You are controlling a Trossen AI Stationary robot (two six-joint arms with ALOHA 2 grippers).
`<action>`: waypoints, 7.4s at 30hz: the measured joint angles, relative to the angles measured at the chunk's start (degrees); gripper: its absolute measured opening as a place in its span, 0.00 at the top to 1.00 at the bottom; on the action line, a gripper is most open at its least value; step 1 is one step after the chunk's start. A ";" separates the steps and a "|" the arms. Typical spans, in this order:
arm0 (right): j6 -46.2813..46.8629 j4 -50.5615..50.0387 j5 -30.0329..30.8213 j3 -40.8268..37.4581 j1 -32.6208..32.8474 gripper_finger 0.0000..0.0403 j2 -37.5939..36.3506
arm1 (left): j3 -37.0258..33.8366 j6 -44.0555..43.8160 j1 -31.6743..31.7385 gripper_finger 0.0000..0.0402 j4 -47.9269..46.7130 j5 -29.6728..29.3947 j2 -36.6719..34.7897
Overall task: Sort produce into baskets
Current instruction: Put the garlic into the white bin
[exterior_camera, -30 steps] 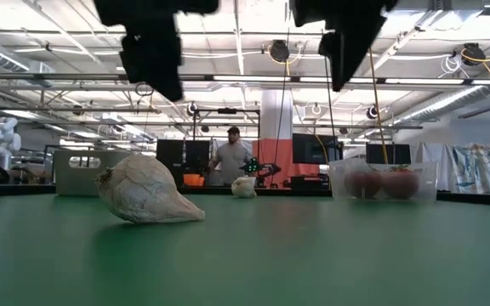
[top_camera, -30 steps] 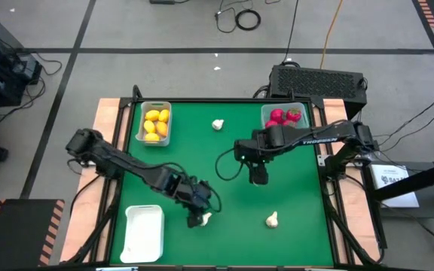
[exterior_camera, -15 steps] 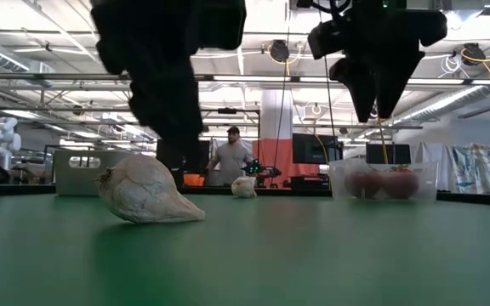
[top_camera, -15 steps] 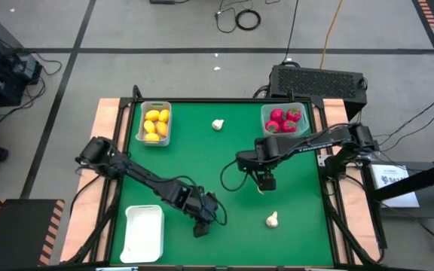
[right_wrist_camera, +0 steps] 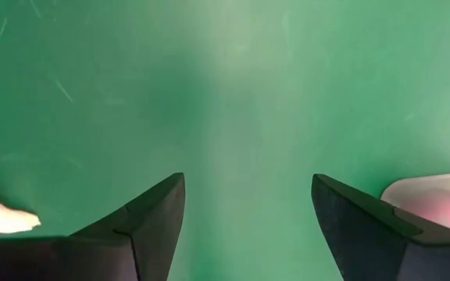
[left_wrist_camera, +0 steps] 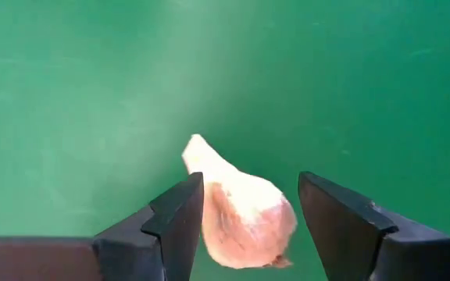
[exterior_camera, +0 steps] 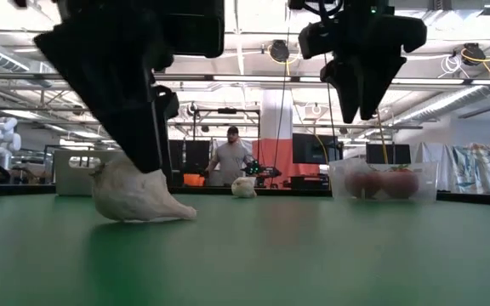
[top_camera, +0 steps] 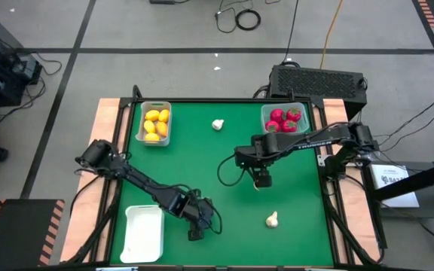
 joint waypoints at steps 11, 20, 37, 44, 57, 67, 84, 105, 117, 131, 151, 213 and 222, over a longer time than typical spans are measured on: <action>-0.39 1.06 -0.04 -0.02 -1.22 0.33 0.00 | 0.00 3.35 -0.30 0.46 -0.48 -3.85 0.00; -0.63 1.09 -0.04 -0.02 -1.80 0.33 -0.02 | 0.00 5.80 -0.58 0.46 -2.76 -1.70 0.00; -0.83 1.46 -0.04 -0.02 -1.80 0.33 -0.04 | 0.00 5.26 -0.40 0.46 -2.51 -4.13 3.86; -0.93 1.39 -0.04 -0.02 -1.80 0.33 -0.04 | 0.07 4.21 -0.17 0.46 -1.73 -3.69 4.14; -1.66 1.87 -0.06 -0.02 -1.80 0.33 -0.04 | 4.08 4.18 0.01 0.62 -7.80 1.67 2.16; -2.14 3.91 -0.26 -0.02 -1.80 0.33 -0.04 | 9.29 -3.51 -0.18 0.59 -20.01 9.98 -8.60; -3.46 10.01 -0.32 -0.02 -1.80 0.33 -0.04 | 8.73 -22.37 -14.15 0.59 -37.84 18.20 -13.62; -4.32 11.79 -0.32 -0.02 -1.80 0.33 -0.04 | 8.41 -30.15 -17.44 0.49 -48.04 10.56 -13.57; -4.39 11.73 -0.32 -0.02 -1.78 0.33 -0.04 | 9.35 -31.76 -13.64 0.29 -47.76 10.89 -13.51; 1.93 7.80 -0.31 -0.02 -2.97 0.33 -0.04 | 13.88 -5.94 4.24 0.36 -48.10 -1.13 -13.53; 33.85 -17.06 -0.43 0.00 5.31 0.33 -0.04 | 13.35 3.67 52.08 0.36 -18.76 2.53 -7.98; 38.18 -17.58 0.24 0.02 7.73 0.33 -1.44 | 14.14 8.71 53.04 0.36 -0.65 -0.50 12.29; 36.19 -17.76 2.90 0.02 9.07 0.33 -1.44 | 14.14 7.09 52.98 0.36 -0.88 -0.45 12.52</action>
